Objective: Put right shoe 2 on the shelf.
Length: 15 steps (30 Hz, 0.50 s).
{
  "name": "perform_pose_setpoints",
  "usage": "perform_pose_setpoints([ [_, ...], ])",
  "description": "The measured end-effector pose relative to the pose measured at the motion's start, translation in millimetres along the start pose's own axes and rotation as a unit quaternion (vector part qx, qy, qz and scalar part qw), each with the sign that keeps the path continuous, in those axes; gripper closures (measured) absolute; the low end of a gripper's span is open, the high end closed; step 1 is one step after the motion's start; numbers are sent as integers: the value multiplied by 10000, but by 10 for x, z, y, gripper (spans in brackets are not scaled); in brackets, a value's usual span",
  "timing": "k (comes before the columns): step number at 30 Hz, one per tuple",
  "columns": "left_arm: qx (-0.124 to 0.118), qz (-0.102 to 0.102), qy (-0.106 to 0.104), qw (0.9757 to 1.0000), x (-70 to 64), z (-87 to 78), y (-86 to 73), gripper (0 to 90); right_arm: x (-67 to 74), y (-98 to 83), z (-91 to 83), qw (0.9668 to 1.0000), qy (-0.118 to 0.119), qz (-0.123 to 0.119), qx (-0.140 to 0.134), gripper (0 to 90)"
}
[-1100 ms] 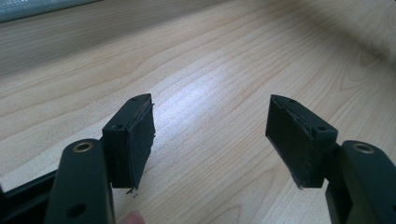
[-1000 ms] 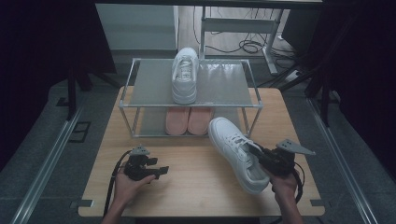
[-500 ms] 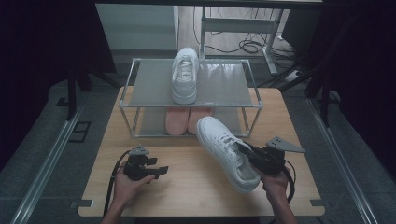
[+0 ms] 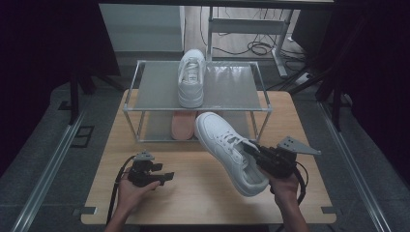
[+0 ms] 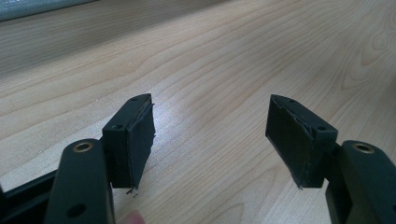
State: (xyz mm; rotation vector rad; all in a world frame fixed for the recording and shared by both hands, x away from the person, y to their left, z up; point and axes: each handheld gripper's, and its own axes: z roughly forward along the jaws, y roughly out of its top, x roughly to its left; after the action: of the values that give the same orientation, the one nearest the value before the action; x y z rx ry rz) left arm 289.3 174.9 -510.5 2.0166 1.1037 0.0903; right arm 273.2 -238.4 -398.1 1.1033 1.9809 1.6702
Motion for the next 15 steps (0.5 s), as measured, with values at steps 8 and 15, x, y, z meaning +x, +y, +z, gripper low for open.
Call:
perform_pose_setpoints([
  [8, 14, -41, -15, 10000, -6, 12, -3, 330, 42, 252, -91, 9994, 59, -35, -335, 799],
  [15, 20, -44, -13, 10000, -1, 13, -4, 330, 6, 489, -132, 9982, 1, -14, -601, 799],
])
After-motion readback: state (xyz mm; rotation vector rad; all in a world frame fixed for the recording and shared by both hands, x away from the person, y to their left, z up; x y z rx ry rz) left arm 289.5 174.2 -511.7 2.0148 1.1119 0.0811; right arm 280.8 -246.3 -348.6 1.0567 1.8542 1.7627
